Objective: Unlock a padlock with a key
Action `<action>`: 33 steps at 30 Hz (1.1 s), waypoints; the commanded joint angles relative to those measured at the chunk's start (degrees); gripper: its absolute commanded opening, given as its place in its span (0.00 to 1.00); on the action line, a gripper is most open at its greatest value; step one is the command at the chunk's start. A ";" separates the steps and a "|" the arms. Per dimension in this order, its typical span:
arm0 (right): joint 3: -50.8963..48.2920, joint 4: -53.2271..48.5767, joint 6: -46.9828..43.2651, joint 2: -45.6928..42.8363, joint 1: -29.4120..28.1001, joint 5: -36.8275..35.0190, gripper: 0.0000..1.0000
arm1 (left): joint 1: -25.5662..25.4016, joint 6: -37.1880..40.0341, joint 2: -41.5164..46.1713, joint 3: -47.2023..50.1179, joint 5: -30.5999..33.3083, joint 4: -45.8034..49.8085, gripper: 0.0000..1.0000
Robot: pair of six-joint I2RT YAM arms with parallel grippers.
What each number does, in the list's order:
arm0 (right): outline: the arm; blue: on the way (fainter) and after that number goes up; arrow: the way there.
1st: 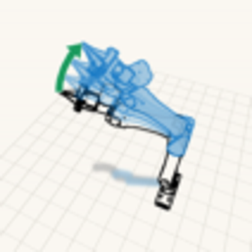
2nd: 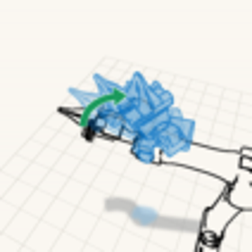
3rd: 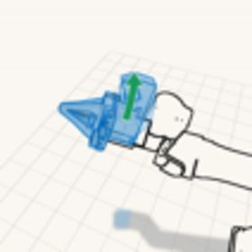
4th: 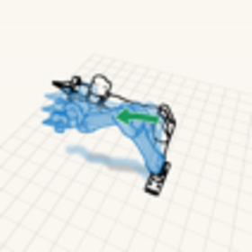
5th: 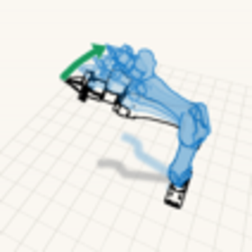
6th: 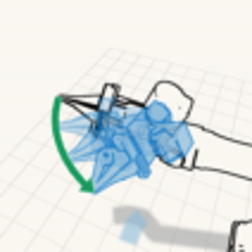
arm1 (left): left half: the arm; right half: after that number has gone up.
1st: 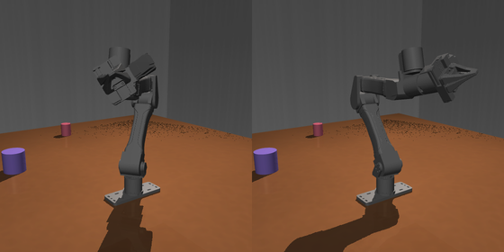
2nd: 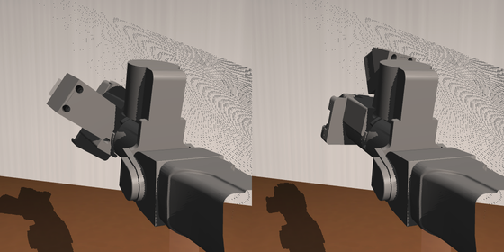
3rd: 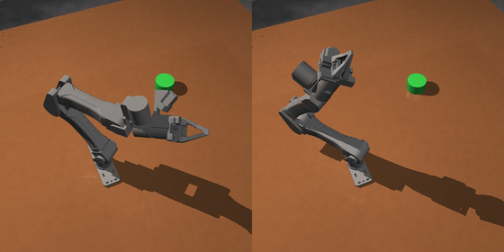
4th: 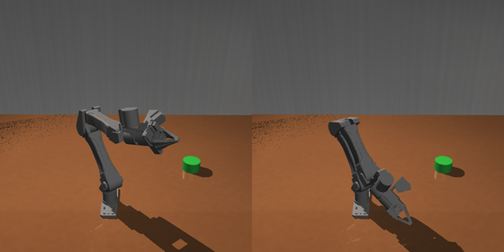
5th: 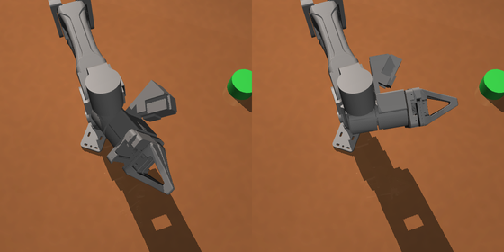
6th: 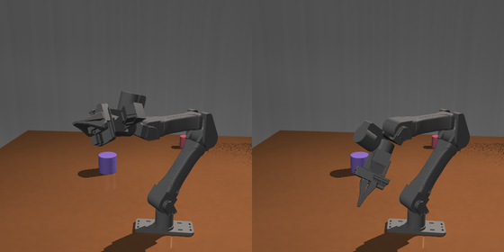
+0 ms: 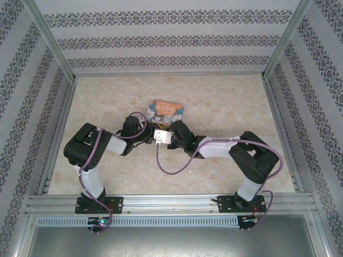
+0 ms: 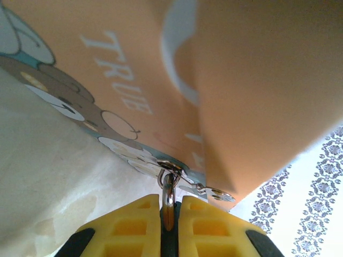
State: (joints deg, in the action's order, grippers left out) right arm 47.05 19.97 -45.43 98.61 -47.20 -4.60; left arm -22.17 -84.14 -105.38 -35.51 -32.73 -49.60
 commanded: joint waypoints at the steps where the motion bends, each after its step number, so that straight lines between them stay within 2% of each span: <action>1: 1.47 0.25 -0.52 1.04 -1.05 0.51 0.22 | -1.01 -0.58 1.32 -1.44 -0.18 -1.02 0.10; 17: 1.16 3.63 0.14 3.56 -1.32 -4.46 0.14 | -1.13 -0.84 1.32 -1.38 -0.49 -1.28 0.10; 30: 0.03 7.20 2.23 3.44 -1.32 -6.55 0.00 | -1.28 -0.73 1.68 -1.19 -0.40 -1.02 0.10; 33: -0.37 8.39 3.52 3.09 -1.30 -7.13 0.00 | -1.31 -0.69 1.76 -1.12 -0.40 -1.02 0.10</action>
State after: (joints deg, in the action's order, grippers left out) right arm 47.20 24.32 -44.27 101.43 -48.29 -9.17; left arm -22.20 -84.77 -105.38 -35.77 -31.03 -49.47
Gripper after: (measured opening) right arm 0.043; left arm 0.099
